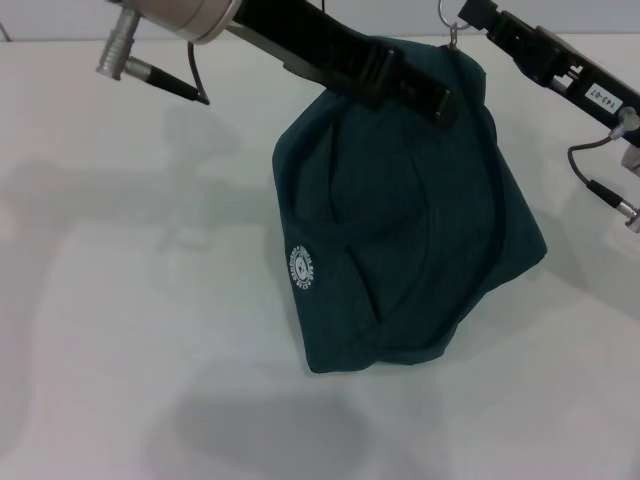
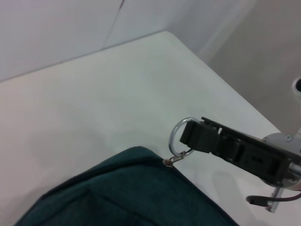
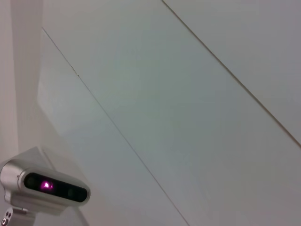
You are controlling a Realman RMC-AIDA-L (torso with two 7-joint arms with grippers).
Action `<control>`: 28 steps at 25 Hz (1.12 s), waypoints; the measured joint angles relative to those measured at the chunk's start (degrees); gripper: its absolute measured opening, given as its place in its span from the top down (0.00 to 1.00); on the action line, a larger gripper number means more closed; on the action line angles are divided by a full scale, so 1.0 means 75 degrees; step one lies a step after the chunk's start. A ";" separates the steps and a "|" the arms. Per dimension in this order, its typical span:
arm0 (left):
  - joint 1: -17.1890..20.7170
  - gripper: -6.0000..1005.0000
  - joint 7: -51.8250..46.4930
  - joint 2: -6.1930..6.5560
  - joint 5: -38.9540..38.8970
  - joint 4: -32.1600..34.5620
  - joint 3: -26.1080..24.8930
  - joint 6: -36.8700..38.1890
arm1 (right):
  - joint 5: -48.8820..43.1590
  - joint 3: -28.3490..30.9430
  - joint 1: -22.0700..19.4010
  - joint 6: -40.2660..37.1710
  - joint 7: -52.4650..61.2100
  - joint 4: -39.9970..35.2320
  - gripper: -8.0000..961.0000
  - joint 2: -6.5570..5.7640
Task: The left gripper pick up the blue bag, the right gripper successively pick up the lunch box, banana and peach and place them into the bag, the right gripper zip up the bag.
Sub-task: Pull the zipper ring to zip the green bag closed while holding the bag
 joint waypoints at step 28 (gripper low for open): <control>-0.0128 0.34 0.1103 -0.0081 0.0367 -0.0851 -0.0360 -0.0285 | -0.0003 -0.0069 -0.0039 -0.0197 0.0025 0.0000 0.97 0.0000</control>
